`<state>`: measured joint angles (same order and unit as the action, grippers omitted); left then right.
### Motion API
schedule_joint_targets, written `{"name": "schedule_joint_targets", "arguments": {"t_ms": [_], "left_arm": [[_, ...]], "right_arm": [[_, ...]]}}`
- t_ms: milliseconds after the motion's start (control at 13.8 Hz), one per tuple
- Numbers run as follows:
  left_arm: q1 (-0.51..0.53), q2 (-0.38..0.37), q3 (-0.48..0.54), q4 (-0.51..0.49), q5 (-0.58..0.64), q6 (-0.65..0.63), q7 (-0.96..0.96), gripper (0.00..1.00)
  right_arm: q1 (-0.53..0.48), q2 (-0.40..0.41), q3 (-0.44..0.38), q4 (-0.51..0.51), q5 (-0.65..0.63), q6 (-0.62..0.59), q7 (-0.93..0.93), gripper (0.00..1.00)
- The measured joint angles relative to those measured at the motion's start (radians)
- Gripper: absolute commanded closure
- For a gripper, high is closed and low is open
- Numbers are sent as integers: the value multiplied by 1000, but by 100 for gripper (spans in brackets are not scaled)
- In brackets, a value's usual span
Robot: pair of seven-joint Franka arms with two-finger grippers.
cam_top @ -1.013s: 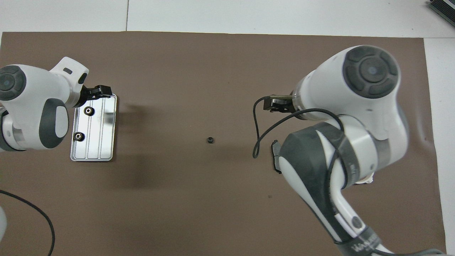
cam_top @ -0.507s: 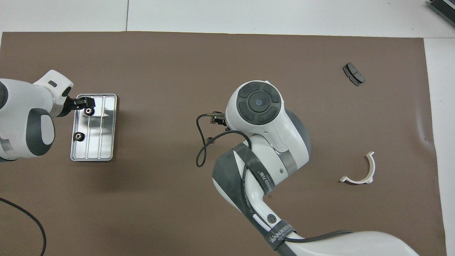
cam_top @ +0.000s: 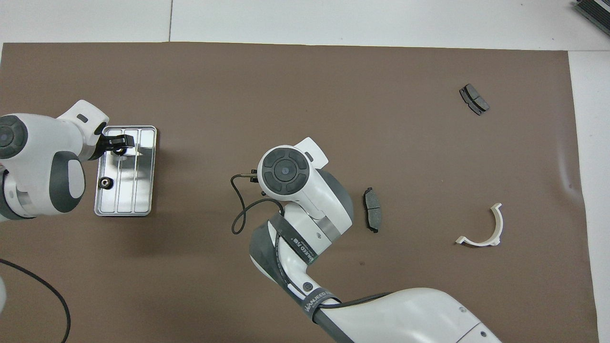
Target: Place bearing gear from tray to pile
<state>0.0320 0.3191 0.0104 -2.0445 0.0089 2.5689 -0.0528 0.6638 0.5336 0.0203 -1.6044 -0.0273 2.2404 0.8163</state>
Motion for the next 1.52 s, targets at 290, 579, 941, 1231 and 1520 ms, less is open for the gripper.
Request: {"name": "schedule_joint_targets", "arguments": {"t_ms": [290,579,941,1231,1520], "left_arm": [[0,-4,-1,-40,0,49,0,59],[0,-10,0,-42,0,49,0,81],[-5,-7,-6,-30,0,44,0,86],[-47,-5,-13,49,-2,-29,-63,86],[-143,3,-17,70,-2,-36,-225,86]], "right_arm": [[0,33,-3,-6,0,69,0,0],[0,38,-3,-68,0,145,0,0],[0,38,-3,-80,0,156,0,0],[0,38,-3,-80,0,159,0,0],[-3,37,-4,-79,1,176,0,47]]}}
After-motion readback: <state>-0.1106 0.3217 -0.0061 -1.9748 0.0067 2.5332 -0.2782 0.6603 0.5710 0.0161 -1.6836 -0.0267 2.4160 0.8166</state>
